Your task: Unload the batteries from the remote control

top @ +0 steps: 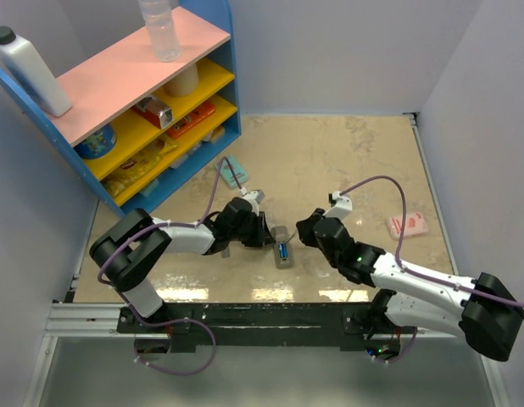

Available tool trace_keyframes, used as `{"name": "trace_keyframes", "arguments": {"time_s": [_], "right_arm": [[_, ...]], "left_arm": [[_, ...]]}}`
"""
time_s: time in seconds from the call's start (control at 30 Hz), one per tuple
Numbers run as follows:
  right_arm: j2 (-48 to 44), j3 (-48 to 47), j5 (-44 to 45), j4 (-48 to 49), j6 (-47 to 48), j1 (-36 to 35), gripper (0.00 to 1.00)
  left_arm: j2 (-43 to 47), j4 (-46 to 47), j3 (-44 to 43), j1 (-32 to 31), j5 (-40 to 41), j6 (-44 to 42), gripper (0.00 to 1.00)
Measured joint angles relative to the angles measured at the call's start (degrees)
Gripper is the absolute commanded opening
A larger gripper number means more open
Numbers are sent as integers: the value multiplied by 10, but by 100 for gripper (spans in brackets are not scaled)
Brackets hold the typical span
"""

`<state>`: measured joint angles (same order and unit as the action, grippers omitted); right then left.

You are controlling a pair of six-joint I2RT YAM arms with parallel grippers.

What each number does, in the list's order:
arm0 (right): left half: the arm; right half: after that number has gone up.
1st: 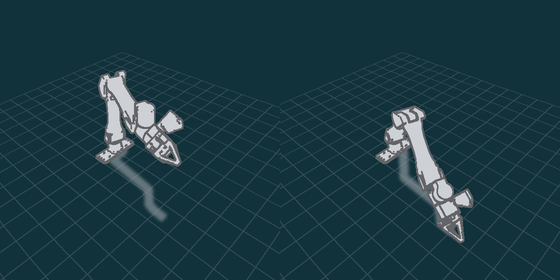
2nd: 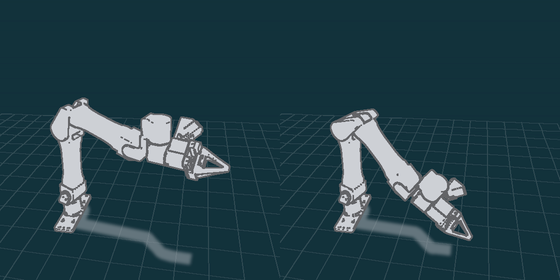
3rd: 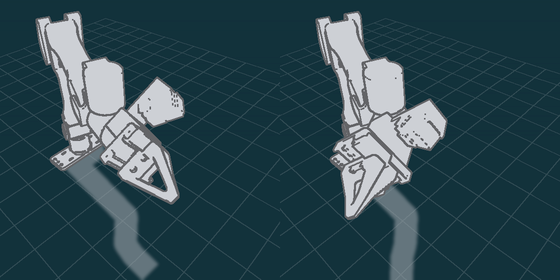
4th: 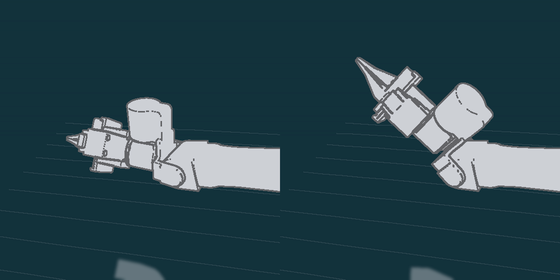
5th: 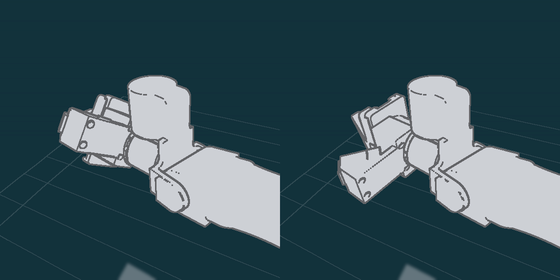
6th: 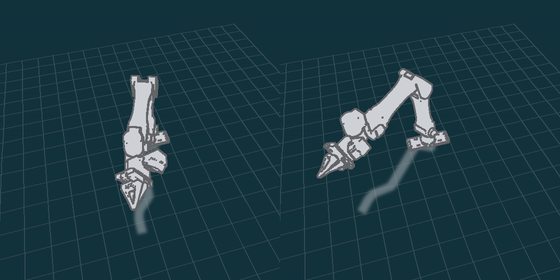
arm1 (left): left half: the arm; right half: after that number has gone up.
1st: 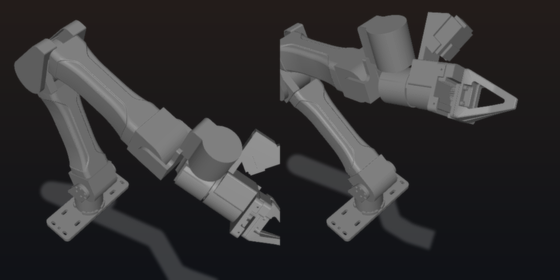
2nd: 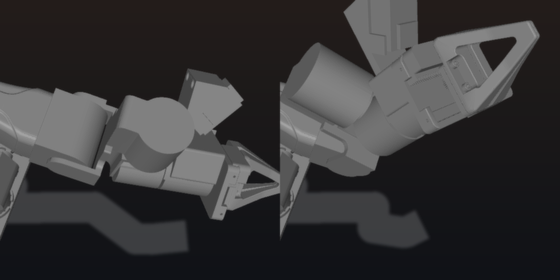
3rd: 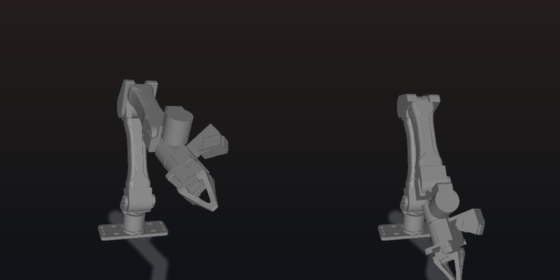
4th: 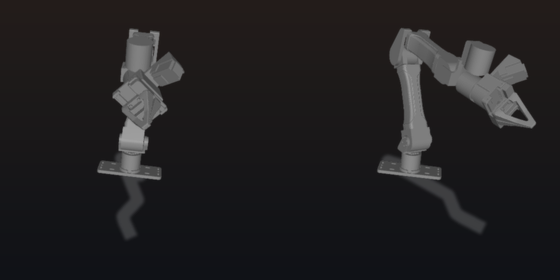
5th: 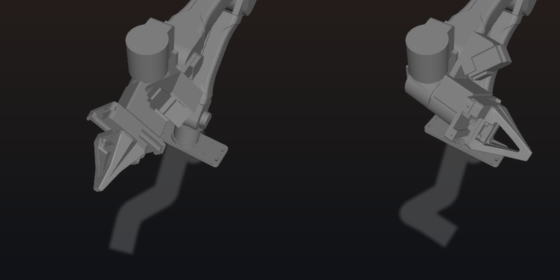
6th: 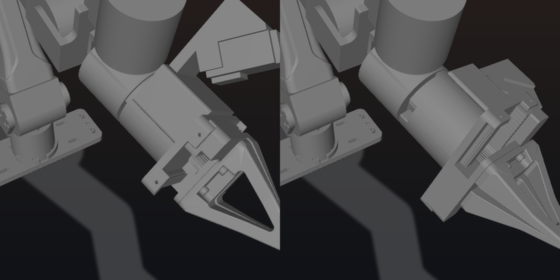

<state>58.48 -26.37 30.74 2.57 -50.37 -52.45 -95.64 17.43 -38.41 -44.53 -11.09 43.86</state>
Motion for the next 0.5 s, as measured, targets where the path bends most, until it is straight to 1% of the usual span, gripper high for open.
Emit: {"name": "trace_keyframes", "arguments": {"time_s": [0.27, 0.5], "right_arm": [[2, 25, -86, 56, 16, 61, 0], [2, 34, -165, 73, 27, 111, 0]], "left_arm": [[-2, 2, -2, -1, 0, -1, 26], [-8, 12, -4, -1, 1, -1, 26]]}}
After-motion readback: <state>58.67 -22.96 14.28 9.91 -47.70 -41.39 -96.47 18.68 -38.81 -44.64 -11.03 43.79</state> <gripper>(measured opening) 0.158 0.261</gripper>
